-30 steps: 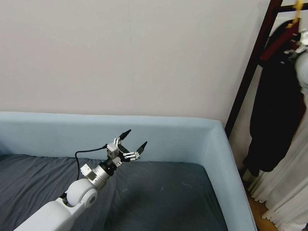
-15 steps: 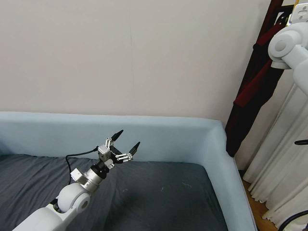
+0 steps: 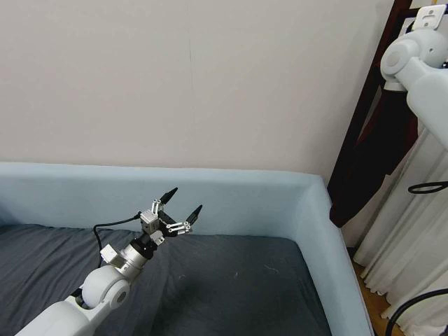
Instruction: Pick up the clothes from the sofa and hang them on the clothes hanger.
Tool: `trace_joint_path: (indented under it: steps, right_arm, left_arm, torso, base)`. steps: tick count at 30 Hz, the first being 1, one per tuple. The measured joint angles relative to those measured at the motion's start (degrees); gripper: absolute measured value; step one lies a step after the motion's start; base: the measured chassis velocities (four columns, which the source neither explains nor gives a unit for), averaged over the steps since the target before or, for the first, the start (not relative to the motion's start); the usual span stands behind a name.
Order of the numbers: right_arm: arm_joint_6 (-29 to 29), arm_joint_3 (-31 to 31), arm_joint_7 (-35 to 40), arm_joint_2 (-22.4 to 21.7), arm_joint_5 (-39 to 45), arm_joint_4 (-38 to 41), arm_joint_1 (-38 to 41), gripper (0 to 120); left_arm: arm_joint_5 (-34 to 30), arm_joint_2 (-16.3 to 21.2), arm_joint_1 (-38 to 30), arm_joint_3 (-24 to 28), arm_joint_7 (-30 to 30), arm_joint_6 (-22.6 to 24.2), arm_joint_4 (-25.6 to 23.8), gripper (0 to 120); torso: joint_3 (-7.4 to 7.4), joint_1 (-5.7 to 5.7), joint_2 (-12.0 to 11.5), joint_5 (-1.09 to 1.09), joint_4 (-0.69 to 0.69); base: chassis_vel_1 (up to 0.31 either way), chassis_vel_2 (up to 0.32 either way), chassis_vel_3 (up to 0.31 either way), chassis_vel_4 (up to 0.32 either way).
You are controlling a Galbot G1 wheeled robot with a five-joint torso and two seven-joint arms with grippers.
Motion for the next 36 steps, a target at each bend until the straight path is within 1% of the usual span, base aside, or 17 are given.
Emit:
trace_joint_path:
  steps: [3, 9, 15, 18, 20, 23, 24, 27, 28, 29, 30, 31, 32, 33, 34, 35, 36]
  right_arm:
    - [0.18, 0.57, -0.09, 1.55, -0.24, -3.01, 0.1, 7]
    - [0.73, 1.97, -0.19, 3.17, -1.13, -5.21, -0.27, 7]
    - [1.08, 2.38, -0.57, 3.31, -1.45, -5.69, -0.8, 7]
    - [1.14, 2.82, -1.26, 2.63, -1.32, -4.61, -1.42, 7]
    - [1.1, 2.91, -1.56, 2.2, -1.35, -3.88, -1.72, 9]
    - [0.29, 2.92, -1.82, 0.26, -2.25, -0.27, -2.91, 23]
    - [0.29, 2.92, -1.82, 0.26, -2.25, -0.27, -2.91, 23]
    - [0.0, 3.43, -0.8, -2.55, -1.53, 4.86, -4.9, 37]
    - [-0.04, 3.96, -0.4, -4.77, -1.05, 8.89, -6.44, 42]
    - [0.03, 4.48, -0.27, -6.27, -0.99, 11.68, -7.83, 46]
    - [0.03, 4.48, -0.27, -6.27, -0.99, 11.68, -7.83, 46]
    - [0.44, 5.15, -0.3, -8.28, -0.83, 15.34, -9.88, 49]
    - [1.72, 6.67, -0.97, -10.97, -0.47, 20.3, -12.78, 55]
    - [4.24, 8.3, -2.71, -13.21, -0.22, 24.76, -15.52, 59]
    - [4.24, 8.3, -2.71, -13.21, -0.22, 24.76, -15.52, 59]
    - [7.63, 10.18, -5.85, -15.59, -0.38, 29.38, -18.65, 65]
    - [12.33, 13.03, -11.86, -18.79, -1.97, 35.05, -23.36, 69]
  left_arm:
    - [-0.03, -0.16, -0.2, 0.07, 0.01, -0.27, 0.29, 100]
    - [-0.03, -0.4, 0.34, -0.04, 0.3, -0.68, 0.4, 100]
    - [0.02, -0.45, 0.87, -0.36, 0.46, -0.95, 0.39, 100]
    - [0.07, -0.54, 1.08, -0.44, 0.48, -0.98, 0.32, 100]
    - [0.08, -0.59, 1.1, -0.44, 0.49, -0.98, 0.25, 100]
    - [0.09, -0.62, 1.11, -0.48, 0.49, -0.99, 0.03, 100]
    - [0.09, -0.62, 1.11, -0.48, 0.49, -0.99, 0.03, 100]
    - [0.15, -0.62, 1.29, -0.76, 0.49, -0.98, 0.01, 100]
    - [0.21, -0.62, 1.63, -1.02, 0.48, -0.98, 0.01, 100]
    - [0.22, -0.64, 1.93, -1.24, 0.43, -0.98, 0.01, 100]
    - [0.22, -0.64, 1.93, -1.24, 0.43, -0.98, 0.01, 100]
    - [0.27, -0.71, 2.38, -1.46, 0.44, -1.05, -0.01, 100]
    - [0.44, -0.9, 3.16, -1.85, 0.38, -1.17, -0.03, 100]
    - [0.59, -1.16, 3.77, -2.19, 0.21, -1.27, -0.07, 100]
    - [0.59, -1.16, 3.77, -2.19, 0.21, -1.27, -0.07, 100]
    - [0.72, -1.53, 4.45, -2.53, -0.1, -1.36, -0.21, 100]
    - [0.78, -2.17, 5.58, -2.94, -0.82, -1.4, -0.5, 100]
  torso:
    - [0.0, 0.0, 0.0, 0.01, -0.01]
    - [0.0, 0.0, 0.0, 0.0, -0.01]
    - [0.0, 0.0, 0.0, 0.01, 0.0]
    - [0.0, 0.0, 0.0, 0.01, -0.01]
    - [0.0, -0.01, 0.0, 0.01, -0.01]
    - [0.0, -0.01, 0.0, 0.02, -0.03]
    - [0.0, -0.01, 0.0, 0.02, -0.03]
    - [0.0, 0.0, 0.0, 0.02, -0.01]
    - [0.0, 0.0, 0.0, 0.02, 0.0]
    - [-0.01, -0.01, 0.0, 0.0, 0.0]
    - [-0.01, -0.01, 0.0, 0.0, 0.0]
    - [-0.01, -0.01, 0.0, 0.01, -0.02]
    - [0.0, 0.0, 0.0, 0.05, -0.01]
    - [0.0, 0.0, -0.01, 0.06, -0.02]
    - [0.0, 0.0, -0.01, 0.06, -0.02]
    - [-0.01, 0.0, 0.0, 0.05, -0.02]
    - [-0.01, 0.0, 0.0, 0.01, -0.01]
  base:
    - [0.0, 0.0, 0.0, 0.0]
    - [0.0, 0.0, 0.0, 0.0]
    - [0.0, 0.0, 0.0, 0.0]
    - [0.0, 0.0, 0.0, 0.0]
    - [0.0, 0.0, 0.0, 0.0]
    - [0.0, 0.0, 0.0, 0.0]
    - [0.0, 0.0, 0.0, 0.0]
    - [0.0, 0.0, 0.0, 0.0]
    - [0.0, 0.0, 0.0, 0.0]
    - [0.0, 0.0, 0.0, 0.0]
    - [0.0, 0.0, 0.0, 0.0]
    - [0.0, 0.0, 0.0, 0.0]
    - [0.0, 0.0, 0.0, 0.0]
    - [0.0, 0.0, 0.0, 0.0]
    - [0.0, 0.0, 0.0, 0.0]
    - [0.0, 0.0, 0.0, 0.0]
    - [0.0, 0.0, 0.0, 0.0]
